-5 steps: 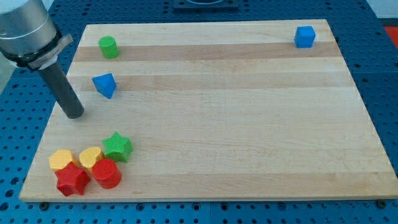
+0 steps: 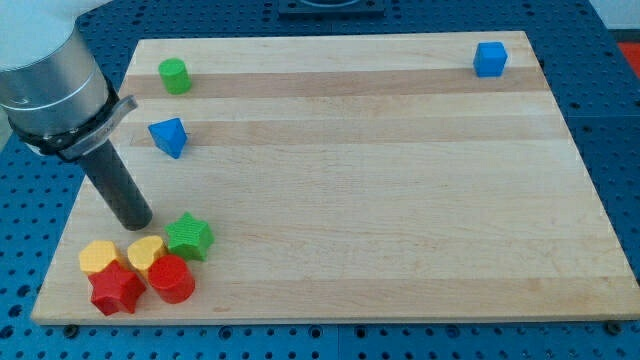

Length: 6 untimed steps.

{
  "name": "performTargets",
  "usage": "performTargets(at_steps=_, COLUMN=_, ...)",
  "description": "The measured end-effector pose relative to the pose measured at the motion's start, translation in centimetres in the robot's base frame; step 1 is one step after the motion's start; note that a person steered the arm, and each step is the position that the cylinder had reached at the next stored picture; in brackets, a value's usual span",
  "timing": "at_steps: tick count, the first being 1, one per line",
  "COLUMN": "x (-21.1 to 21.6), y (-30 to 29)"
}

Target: Separate the green star and the red circle

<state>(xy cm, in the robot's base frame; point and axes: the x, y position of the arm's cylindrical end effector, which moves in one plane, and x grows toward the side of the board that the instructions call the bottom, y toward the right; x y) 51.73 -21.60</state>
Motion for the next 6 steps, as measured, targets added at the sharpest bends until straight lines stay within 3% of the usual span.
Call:
performTargets(at_steps=4, x=1.6, y=2.9)
performTargets(at_steps=6, x=1.6, y=12.3)
